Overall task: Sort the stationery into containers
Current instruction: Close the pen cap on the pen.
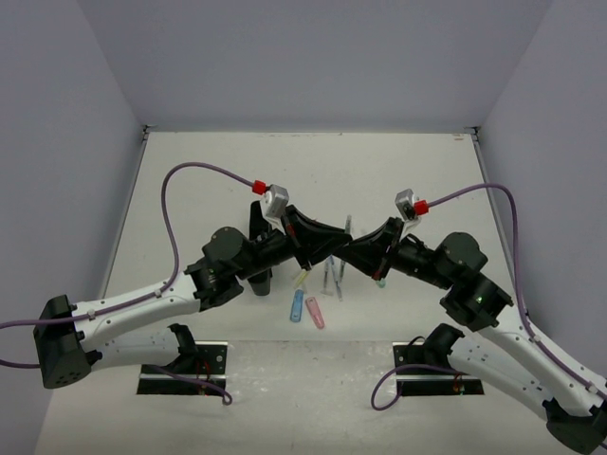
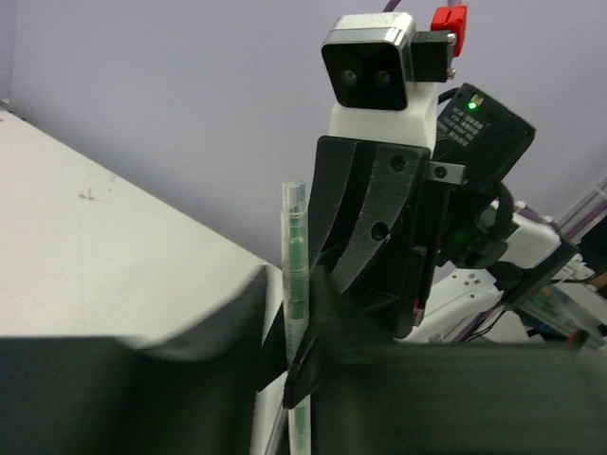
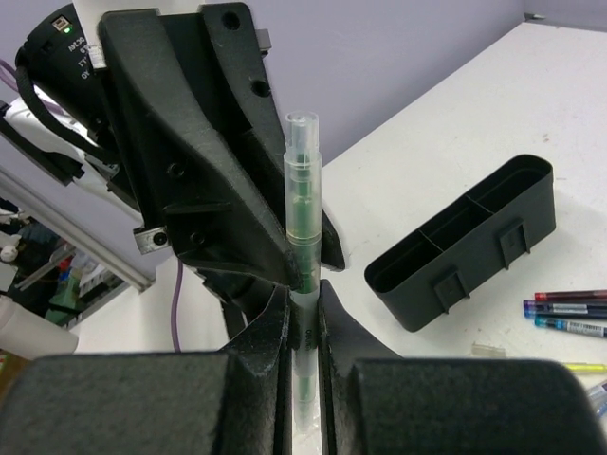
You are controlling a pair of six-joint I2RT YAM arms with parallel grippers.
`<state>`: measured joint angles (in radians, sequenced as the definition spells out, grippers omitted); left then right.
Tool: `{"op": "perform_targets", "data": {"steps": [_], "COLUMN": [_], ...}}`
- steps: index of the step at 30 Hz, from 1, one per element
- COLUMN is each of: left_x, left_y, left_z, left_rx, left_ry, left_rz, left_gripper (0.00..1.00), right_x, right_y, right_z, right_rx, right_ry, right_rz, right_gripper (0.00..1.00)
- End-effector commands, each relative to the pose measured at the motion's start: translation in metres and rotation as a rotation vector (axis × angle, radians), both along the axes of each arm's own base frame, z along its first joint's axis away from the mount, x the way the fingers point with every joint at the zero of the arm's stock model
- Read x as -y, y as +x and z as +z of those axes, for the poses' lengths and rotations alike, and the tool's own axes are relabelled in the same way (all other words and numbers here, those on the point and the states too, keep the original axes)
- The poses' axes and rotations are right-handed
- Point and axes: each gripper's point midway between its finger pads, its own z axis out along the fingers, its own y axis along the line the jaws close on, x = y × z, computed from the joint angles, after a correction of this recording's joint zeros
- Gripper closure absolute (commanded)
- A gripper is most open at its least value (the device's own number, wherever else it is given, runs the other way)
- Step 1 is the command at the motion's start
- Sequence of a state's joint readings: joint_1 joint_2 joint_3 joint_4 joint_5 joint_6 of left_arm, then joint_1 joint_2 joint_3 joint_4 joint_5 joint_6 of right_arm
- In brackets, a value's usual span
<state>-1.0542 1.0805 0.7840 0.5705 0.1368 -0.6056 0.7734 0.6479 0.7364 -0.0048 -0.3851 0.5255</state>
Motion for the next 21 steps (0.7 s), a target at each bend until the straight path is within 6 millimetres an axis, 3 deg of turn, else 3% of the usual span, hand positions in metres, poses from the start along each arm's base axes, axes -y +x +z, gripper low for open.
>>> {"op": "perform_targets", "data": {"steps": [1, 2, 5, 9, 16, 21], "left_x": [-0.006, -0.005, -0.006, -0.010, -0.007, -0.001], "left_y": [0.005, 0.007, 0.013, 0.019, 0.018, 0.015], "left_z": [0.034, 0.030, 0.036, 0.042, 0.039, 0.028], "left_rx": [0.076, 0.074, 0.085, 0.086, 0.088, 0.076], "left_ry": [-0.015, 0.016, 0.047, 0.060, 0.075, 0.095], "left_rz": [0.046, 0.052, 0.083, 0.126, 0.110, 0.079], "left_gripper": [0.39, 0.32, 0.32, 0.56, 0.59, 0.87], "right_x": [0.002, 0.002, -0.001, -0.003, -0.005, -0.002], "right_y": [-0.009, -0.009, -0.011, -0.011, -0.012, -0.010], "right_z": [0.029, 0.027, 0.017, 0.012, 0.014, 0.018], "right_rx": [0.086, 0.085, 0.076, 0.063, 0.057, 0.062], "right_ry": [0.033, 0.024, -0.011, -0.018, -0.027, -0.021], "right_rz": [0.034, 0.035, 0.059, 0.069, 0.080, 0.058], "right_gripper": [1.00, 1.00, 1.00, 1.00, 1.00, 1.00]}}
